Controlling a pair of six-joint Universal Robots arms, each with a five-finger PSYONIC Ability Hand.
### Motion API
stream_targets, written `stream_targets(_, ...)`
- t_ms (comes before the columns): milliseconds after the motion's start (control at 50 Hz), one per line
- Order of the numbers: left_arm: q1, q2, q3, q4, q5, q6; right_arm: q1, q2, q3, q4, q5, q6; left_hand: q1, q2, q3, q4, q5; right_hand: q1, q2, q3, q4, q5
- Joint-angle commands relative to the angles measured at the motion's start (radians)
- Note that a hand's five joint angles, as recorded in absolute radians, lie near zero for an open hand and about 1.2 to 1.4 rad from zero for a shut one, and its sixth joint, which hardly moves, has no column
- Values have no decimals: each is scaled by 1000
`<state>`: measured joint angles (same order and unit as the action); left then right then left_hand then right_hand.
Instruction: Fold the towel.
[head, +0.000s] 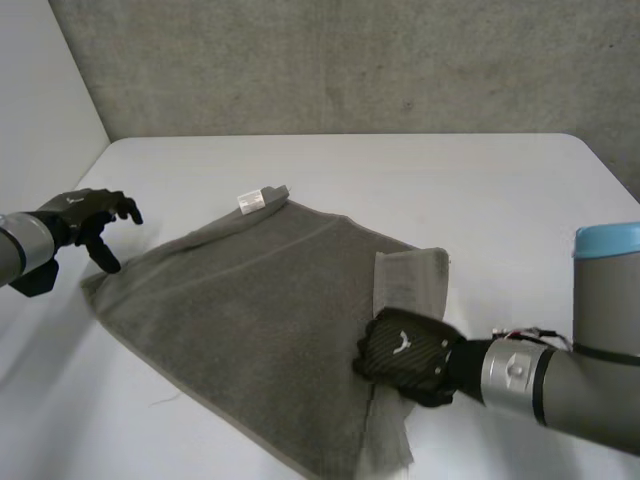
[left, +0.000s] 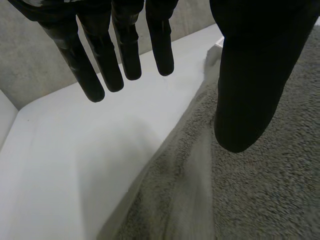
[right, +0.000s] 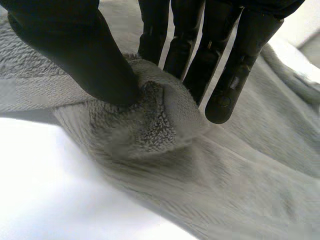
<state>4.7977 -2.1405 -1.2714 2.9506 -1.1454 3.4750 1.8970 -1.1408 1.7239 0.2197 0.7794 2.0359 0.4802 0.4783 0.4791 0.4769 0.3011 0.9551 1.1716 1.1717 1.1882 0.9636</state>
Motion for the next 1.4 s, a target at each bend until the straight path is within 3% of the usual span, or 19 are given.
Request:
stream_targets(20,5,112,-179,62,53,9,-110,-2,-112,-20,40,299,33,35,34,36,37,441,225,225,208,258)
stream_targets(100,4,146,-238,94,88,12,-180,-4,-159,-95,101,516,33,35,34,36,37,441,225,225,208,258)
stream_targets(160,1,171,-287,123,121,13,-222,-7,-168,-140,150,598,36,38,37,39,40,441,225,225,208,258)
stream_targets(320,-9,174,-329,154,153,15,-282,1,-182,-195,231,653,44,46,46,48,49,441,225,225,208,258)
stream_targets(480,-7,140,-324,166,150,47,-315,24,-181,-212,227,655,47,49,48,51,52,441,225,225,208,258)
stream_targets(720,-4,33,-276,239,112,87,-319,24,-173,-212,221,647,68,70,69,71,73,441,225,225,208,258)
stream_targets(900,-7,-19,-250,246,-34,93,-311,26,-167,-209,219,639,118,120,119,121,123,441,225,225,208,258)
stream_targets(940,-7,-27,-243,246,-43,96,-309,26,-167,-209,218,639,165,167,166,168,169,441,225,225,208,258)
stream_targets(980,-9,-36,-235,246,-46,104,-309,26,-167,-209,218,639,465,467,466,469,470,441,225,225,208,258)
stream_targets(1000,-9,-36,-235,246,-46,104,-309,24,-168,-209,219,638,467,469,468,471,472,441,225,225,208,258)
stream_targets(1040,-9,-33,-238,245,-45,111,-309,21,-168,-207,219,638,800,802,801,804,805,441,225,225,208,258)
stream_targets(1120,-18,-21,-246,245,-43,113,-308,10,-176,-203,222,636,916,918,917,919,921,441,225,225,208,258)
stream_targets(1300,-49,186,-312,232,-43,107,-319,-79,-218,-63,219,570,916,918,917,919,921,441,225,225,208,258)
stream_targets(1360,-52,295,-336,215,-43,107,-320,-94,-265,64,222,504,916,918,917,919,921,441,225,225,208,258)
stream_targets(1400,-50,400,-350,162,-42,111,-341,-109,-329,233,230,413,916,918,917,919,921,441,225,225,208,258)
